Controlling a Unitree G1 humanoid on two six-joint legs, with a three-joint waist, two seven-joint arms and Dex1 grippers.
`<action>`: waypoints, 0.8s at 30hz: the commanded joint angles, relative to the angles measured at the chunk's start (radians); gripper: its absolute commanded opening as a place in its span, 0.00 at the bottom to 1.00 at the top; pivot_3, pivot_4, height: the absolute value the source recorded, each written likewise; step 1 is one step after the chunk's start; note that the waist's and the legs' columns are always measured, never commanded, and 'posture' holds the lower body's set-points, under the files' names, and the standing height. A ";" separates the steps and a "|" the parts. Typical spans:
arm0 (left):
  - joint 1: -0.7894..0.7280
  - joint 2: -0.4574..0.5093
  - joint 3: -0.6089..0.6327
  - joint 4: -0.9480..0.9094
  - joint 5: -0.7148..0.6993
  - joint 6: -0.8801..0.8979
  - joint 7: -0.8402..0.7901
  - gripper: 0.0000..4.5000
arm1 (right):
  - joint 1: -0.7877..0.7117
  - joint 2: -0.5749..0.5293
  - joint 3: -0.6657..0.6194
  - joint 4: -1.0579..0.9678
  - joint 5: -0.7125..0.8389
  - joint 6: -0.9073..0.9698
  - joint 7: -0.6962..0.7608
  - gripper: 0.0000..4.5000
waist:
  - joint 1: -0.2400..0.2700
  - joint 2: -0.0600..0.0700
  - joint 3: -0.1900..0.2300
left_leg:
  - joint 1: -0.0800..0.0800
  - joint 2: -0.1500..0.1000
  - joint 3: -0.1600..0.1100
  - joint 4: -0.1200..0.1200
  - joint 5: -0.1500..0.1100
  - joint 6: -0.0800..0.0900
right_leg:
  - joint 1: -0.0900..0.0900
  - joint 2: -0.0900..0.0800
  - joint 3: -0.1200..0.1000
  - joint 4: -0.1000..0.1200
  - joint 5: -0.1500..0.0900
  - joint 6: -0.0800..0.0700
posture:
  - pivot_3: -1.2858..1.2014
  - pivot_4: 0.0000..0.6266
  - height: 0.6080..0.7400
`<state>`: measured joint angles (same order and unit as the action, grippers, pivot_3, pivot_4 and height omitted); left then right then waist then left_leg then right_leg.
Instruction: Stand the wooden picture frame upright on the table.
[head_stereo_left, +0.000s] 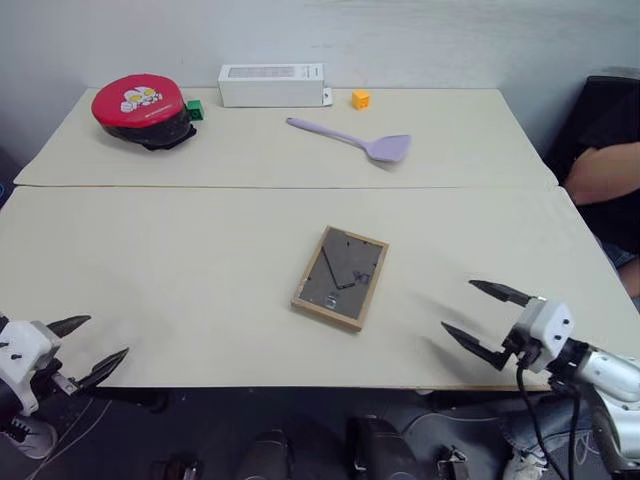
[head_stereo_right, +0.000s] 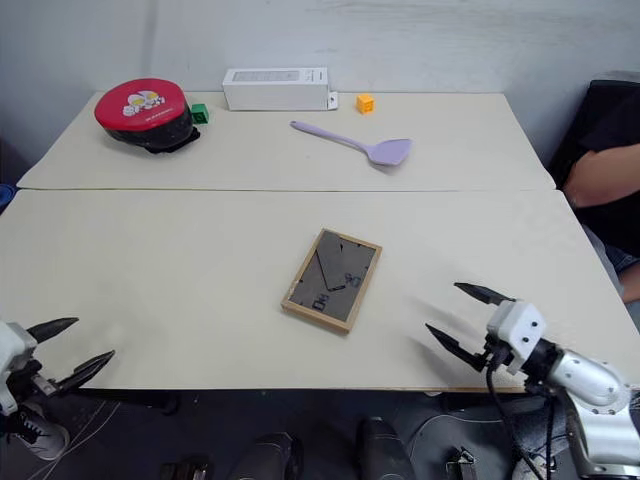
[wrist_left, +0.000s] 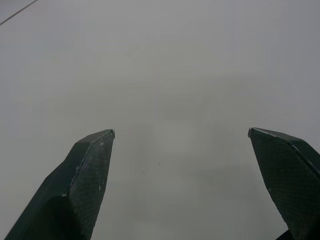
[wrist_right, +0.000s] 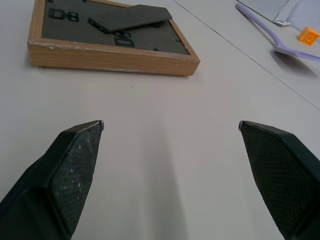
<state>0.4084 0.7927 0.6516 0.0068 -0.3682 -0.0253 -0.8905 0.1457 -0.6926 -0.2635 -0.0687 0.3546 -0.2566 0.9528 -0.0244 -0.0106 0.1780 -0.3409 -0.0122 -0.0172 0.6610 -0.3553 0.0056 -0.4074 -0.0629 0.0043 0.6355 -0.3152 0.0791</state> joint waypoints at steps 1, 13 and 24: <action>0.007 -0.016 0.027 -0.077 -0.035 0.019 0.009 1.00 | 0.005 -0.007 -0.020 -0.021 0.025 0.008 0.008 1.00 | 0.000 0.000 0.000 | 0.000 0.000 0.000 0.000 0.000 0.000 | 0.000 0.000 0.000 0.000 0.000 0.000 | 0.52 0.24 1.00; -0.391 -0.053 -0.382 -0.281 -0.019 0.401 0.173 0.65 | -0.228 0.045 0.221 -0.194 -0.073 0.352 -0.162 0.55 | 0.005 0.001 0.000 | 0.000 0.000 0.000 0.001 0.001 -0.002 | -0.001 0.001 -0.001 0.002 0.000 0.001 | 0.52 0.24 1.00; -0.846 -0.271 -0.734 0.056 0.177 0.328 0.179 0.01 | -0.439 0.134 0.361 0.033 -0.232 0.387 -0.231 0.00 | 0.011 0.001 0.000 | -0.014 -0.002 0.001 0.010 0.005 -0.007 | -0.011 0.002 -0.001 0.004 0.003 0.005 | 0.52 0.24 1.00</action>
<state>-0.4224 0.5360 -0.0527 0.0590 -0.2085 0.3248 -0.7084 -0.2773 -0.5714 0.0862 -0.0431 0.1333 0.1380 0.7402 -0.0138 -0.0098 0.1775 -0.3545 -0.0144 -0.0165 0.6719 -0.3500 -0.0012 -0.4183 -0.0608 0.0037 0.6397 -0.3124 0.0842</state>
